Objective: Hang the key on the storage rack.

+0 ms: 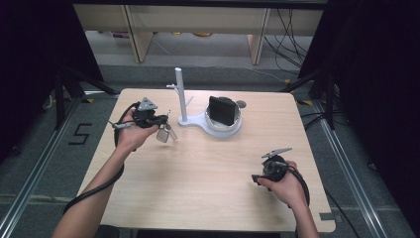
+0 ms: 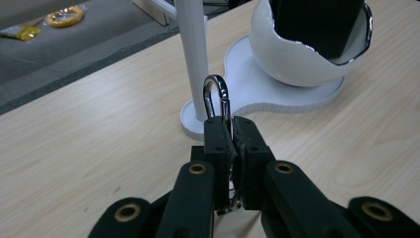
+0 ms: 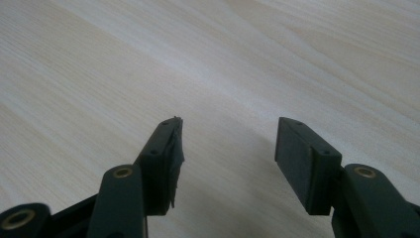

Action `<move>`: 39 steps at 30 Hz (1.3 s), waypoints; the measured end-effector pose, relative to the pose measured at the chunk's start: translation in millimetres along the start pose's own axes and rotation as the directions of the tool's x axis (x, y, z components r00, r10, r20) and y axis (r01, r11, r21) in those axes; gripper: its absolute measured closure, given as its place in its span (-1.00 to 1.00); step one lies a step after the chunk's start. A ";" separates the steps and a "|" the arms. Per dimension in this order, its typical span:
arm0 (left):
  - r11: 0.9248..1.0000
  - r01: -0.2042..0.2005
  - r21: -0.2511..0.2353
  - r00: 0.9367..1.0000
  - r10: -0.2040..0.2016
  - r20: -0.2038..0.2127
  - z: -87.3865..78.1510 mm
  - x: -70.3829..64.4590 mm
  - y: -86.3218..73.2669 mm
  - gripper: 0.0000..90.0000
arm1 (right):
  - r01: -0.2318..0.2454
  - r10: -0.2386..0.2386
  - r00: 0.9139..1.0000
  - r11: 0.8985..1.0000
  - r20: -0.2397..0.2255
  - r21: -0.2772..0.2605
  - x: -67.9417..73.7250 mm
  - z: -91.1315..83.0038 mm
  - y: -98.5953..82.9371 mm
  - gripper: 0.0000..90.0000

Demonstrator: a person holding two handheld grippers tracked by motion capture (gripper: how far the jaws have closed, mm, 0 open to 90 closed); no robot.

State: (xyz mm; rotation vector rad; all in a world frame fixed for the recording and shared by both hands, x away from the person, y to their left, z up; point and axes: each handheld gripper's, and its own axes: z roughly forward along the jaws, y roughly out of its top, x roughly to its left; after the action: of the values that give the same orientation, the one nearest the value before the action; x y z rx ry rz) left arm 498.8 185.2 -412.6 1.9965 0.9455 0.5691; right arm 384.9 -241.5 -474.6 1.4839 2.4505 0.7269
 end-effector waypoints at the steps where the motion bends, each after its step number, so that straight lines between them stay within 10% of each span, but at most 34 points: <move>1: 1.000 0.001 -0.002 1.000 -0.001 -0.012 -1.3 0.0 1.2 0.90 | 0.000 0.000 1.000 1.000 0.000 0.000 -0.1 0.0 -0.1 0.01; 12: 0.994 0.034 -0.104 0.997 -0.041 -0.062 -8.1 1.6 12.8 0.90 | 0.002 -0.002 1.000 1.000 0.000 0.001 -0.1 0.0 -0.2 0.01; 39: 0.982 0.040 -0.186 0.990 -0.065 -0.128 -13.8 7.0 42.9 0.90 | 0.006 -0.006 1.000 1.000 -0.004 0.001 0.7 -0.4 -0.2 0.01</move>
State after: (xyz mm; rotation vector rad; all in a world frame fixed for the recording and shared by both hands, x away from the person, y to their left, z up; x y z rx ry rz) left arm 511.4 181.7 -369.0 1.7823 0.9866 0.7403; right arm 384.3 -241.1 -474.3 1.4766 2.4580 0.7285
